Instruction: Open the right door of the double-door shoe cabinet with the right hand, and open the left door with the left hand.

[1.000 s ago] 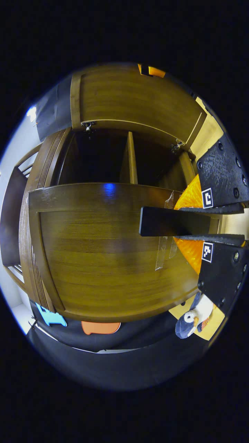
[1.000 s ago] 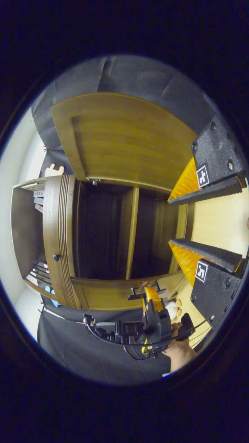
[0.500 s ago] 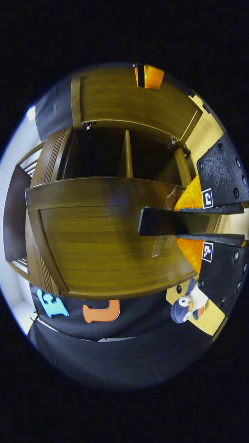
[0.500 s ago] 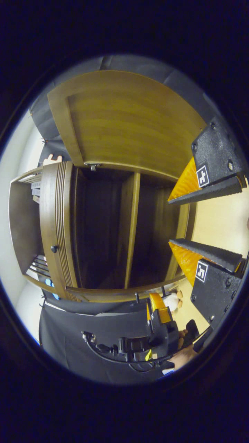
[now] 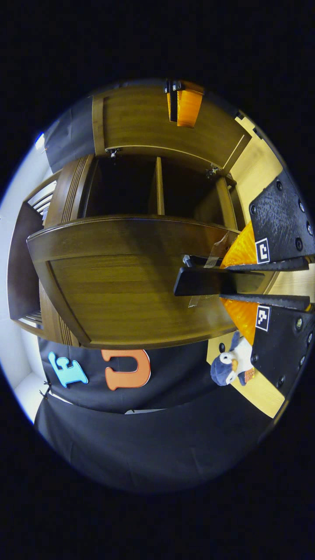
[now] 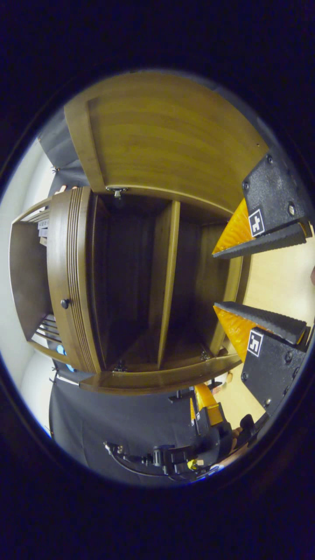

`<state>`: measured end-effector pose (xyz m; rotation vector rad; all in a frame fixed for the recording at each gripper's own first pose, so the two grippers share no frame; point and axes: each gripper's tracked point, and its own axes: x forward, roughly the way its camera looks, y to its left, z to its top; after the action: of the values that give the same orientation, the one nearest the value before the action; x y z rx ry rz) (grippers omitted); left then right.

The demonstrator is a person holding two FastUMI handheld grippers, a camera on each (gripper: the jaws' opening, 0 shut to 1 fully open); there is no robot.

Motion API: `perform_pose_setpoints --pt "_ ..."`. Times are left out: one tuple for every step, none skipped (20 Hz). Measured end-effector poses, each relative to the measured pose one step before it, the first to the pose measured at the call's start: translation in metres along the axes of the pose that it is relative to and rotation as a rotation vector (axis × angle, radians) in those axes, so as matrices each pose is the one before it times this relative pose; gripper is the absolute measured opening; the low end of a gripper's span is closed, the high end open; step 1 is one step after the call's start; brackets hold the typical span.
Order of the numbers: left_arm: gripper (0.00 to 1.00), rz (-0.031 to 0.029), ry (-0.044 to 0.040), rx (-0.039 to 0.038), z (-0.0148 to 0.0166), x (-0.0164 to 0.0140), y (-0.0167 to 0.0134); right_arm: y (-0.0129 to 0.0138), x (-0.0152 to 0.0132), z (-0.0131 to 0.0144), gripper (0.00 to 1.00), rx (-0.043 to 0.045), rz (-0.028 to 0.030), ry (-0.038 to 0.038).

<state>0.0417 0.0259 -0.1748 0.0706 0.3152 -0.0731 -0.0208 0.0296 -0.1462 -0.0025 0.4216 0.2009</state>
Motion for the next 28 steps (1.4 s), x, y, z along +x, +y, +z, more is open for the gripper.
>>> perform_pose_setpoints --pt "0.21 0.01004 0.001 -0.00073 -0.00183 -0.00275 0.00498 0.00154 0.00127 -0.00132 0.64 -0.00236 0.0037 0.00303" --pt "0.2 0.01289 0.00055 -0.00092 -0.00106 -0.00363 0.00479 0.00204 0.00153 -0.00034 0.64 -0.00305 0.00504 0.00129" --pt "0.2 0.01132 -0.00069 -0.00248 0.00034 -0.00254 0.00455 0.00305 0.00167 0.00033 0.64 -0.00255 0.00343 0.00055" --pt "0.2 0.01046 -0.00326 -0.00432 0.00041 -0.00302 0.00452 0.003 0.00104 0.00052 0.64 -0.00131 0.00593 0.00107" --pt "0.2 0.00808 0.00026 -0.00207 -0.0016 -0.00256 0.00438 0.00317 0.00163 -0.00091 0.64 -0.00098 0.00834 0.0009" --pt "0.2 0.009 0.00038 0.00063 -0.00024 -0.00219 0.00488 0.00305 0.00065 0.0008 0.64 -0.00138 0.00556 -0.00104" --pt "0.2 0.01119 0.00198 0.00016 -0.00155 -0.00178 0.00575 0.00206 0.00078 0.00041 0.64 -0.00062 0.00394 -0.00473" --pt "0.2 0.01153 0.00059 0.00171 -0.00056 -0.00233 0.00586 0.00154 0.00107 0.00046 0.64 -0.00068 0.00118 -0.00355" --pt "0.2 0.01112 0.00057 0.00235 -0.00142 -0.002 0.00555 0.001 0.00051 -0.00011 0.64 0.00079 0.00023 -0.00264" --pt "0.2 0.01015 0.00162 -0.00065 0.00038 -0.0007 0.0052 0.00102 0.0015 0.00032 0.64 0.00198 -0.00145 -0.00208" --pt "0.2 0.00752 0.00285 -0.0014 0.00057 -0.00095 0.00433 0.00115 0.0017 0.00084 0.64 0.00286 -0.00179 -0.00178" --pt "0.2 0.00614 -0.01043 0.00516 0.00263 -0.00104 0.00371 0.00091 0.00099 0.00112 0.64 0.00198 -0.00293 -0.00106" --pt "0.2 0.01128 -0.00027 0.00099 0.00378 0.00201 0.00281 -0.00012 0.00029 0.00003 0.64 0.00009 -0.00332 -0.00073" --pt "0.2 0.01334 -0.00378 -0.00419 0.00074 0.00001 0.00509 0.00051 0.00096 0.00145 0.64 -0.0003 -0.00521 -0.00256" --pt "0.2 0.01227 -0.00077 -0.00773 0.00156 0.00061 0.00712 -0.0008 0.00051 0.00017 0.64 0.0011 -0.00549 -0.0041" --pt "0.2 0.00994 0.00239 -0.01009 -0.00009 0.00108 0.00729 -0.00042 0.00038 0.00102 0.64 0.00241 -0.00435 -0.00387" --pt "0.2 0.00911 -0.00112 -0.00727 0.00021 0.00069 0.00755 0.00096 0.00082 0.0014 0.64 0.00348 -0.00459 -0.00399" --pt "0.2 0.00473 0.00036 -0.0015 0.00016 0.00073 0.00453 -0.00003 0.00047 0.0013 0.64 0.00294 -0.00332 -0.0033" --pt "0.29 0.00052 -0.00132 -0.00157 -0.00109 -0.00233 0.0045 -0.00056 0.00038 0.00066 0.64 0.00307 -0.00487 -0.0038" --pt "0.16 0.00016 -0.00085 -0.00006 0.00003 0.00025 0.00408 0.00021 0.00035 0.00228 0.64 0.00208 -0.00362 -0.00674" --pt "0.16 -0.00444 0.00606 -0.00278 -0.00075 -0.00073 0.00393 0.00089 0.00143 0.00179 0.64 0.00093 -0.00379 -0.00594" --pt "0.16 -0.00195 0.00089 -0.00137 0.00006 0.00012 0.00462 0.00063 0.00062 0.00112 0.64 -0.00108 -0.00284 -0.00446" --pt "0.29 -0.00754 0.00539 -0.00622 -0.00021 -0.00043 0.00252 0.00057 0.00071 0.00076 0.64 -0.00068 0.00106 -0.00396" --pt "0.29 -0.00444 0.00102 -0.00333 -0.00014 -0.00183 0.00312 0.00035 0.00013 0.00134 0.64 -0.00293 -0.00274 -0.00228" --pt "0.2 -0.00587 0.00581 -0.00312 -0.00123 -0.00092 0.00188 -0.00065 -0.00029 0.00065 0.64 -0.00308 -0.00691 -0.0018" --pt "0.2 -0.00521 -0.00164 0.00152 -0.0007 -0.00174 0.00048 -0.00101 -0.0004 0.00077 0.64 -0.00029 -0.00815 -0.00078" --pt "0.29 -0.00257 0.00247 0.00081 0.00024 -0.00233 0.00293 -0.00163 0.0003 -0.00048 0.64 0.00488 -0.00177 0.00002" --pt "0.2 0.00107 -0.0031 0.00111 -0.0006 0.00055 0.00389 0.00033 -0.00007 0.00029 0.64 0.00975 0.00241 0.00542"
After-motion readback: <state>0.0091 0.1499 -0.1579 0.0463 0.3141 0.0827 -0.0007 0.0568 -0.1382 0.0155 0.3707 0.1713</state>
